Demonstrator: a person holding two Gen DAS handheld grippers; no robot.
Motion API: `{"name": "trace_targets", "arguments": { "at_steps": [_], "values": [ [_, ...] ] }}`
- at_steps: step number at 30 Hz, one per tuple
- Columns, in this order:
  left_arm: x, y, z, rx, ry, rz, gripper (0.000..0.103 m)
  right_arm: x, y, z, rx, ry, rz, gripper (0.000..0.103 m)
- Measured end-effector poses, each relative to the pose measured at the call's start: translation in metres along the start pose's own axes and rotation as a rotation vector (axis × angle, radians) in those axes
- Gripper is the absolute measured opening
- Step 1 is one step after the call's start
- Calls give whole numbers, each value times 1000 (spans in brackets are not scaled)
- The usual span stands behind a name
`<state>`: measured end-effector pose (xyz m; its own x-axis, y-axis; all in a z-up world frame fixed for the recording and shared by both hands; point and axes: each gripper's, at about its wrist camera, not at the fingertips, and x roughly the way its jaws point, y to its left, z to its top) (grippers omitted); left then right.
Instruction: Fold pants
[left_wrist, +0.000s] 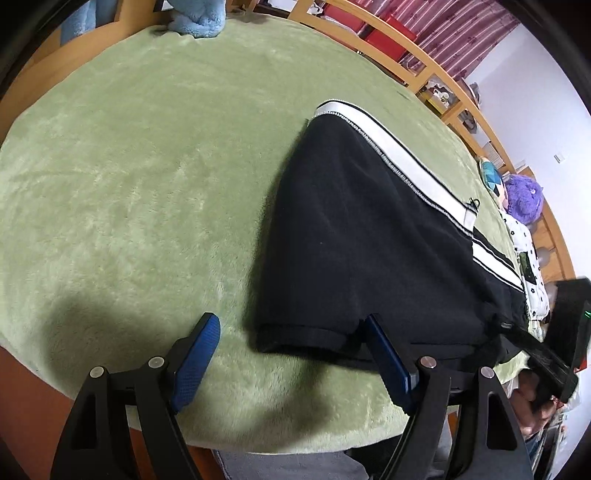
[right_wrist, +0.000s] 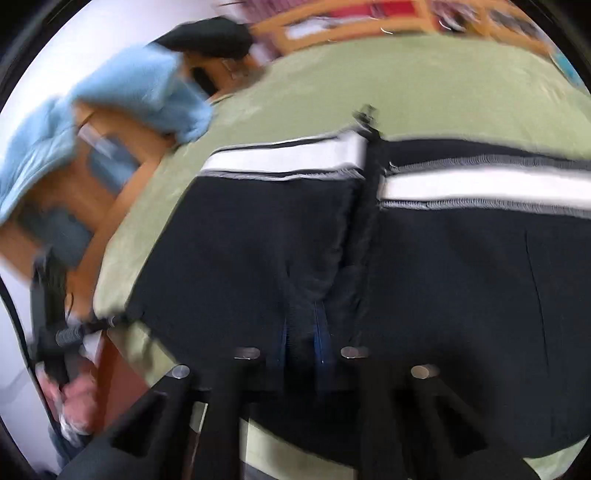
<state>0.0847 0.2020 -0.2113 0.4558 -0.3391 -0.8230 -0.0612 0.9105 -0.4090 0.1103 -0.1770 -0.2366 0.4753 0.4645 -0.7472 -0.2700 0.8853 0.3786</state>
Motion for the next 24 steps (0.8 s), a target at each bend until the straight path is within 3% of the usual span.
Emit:
{"name": "trace_targets", "arguments": {
  "at_steps": [3,7,10,12,14,16,19,24],
  "values": [
    [-7,-6,-2,8,-21,-37,79,-27,-15,-4,79,-52,104,12],
    [-5,-3,3,10,-16,-17,79,14,-6,-22,-9,93,-18,13],
    [-6,3,7,0,-2,-13,79,8,0,-18,-43,84,3,19],
    [-7,2,8,1,-8,-11,79,-10,-4,-6,-31,50,33,45],
    [-7,2,9,-3,-8,-10,79,-22,-9,11,-43,-46,9,55],
    [-5,1,10,-10,0,-10,79,-20,-14,28,-45,-59,-5,55],
    [-2,-3,13,-11,9,-1,79,5,-31,50,1,-52,-13,41],
    [-6,-7,17,-14,-2,-4,79,44,-51,67,35,4,-75,36]
  ]
}}
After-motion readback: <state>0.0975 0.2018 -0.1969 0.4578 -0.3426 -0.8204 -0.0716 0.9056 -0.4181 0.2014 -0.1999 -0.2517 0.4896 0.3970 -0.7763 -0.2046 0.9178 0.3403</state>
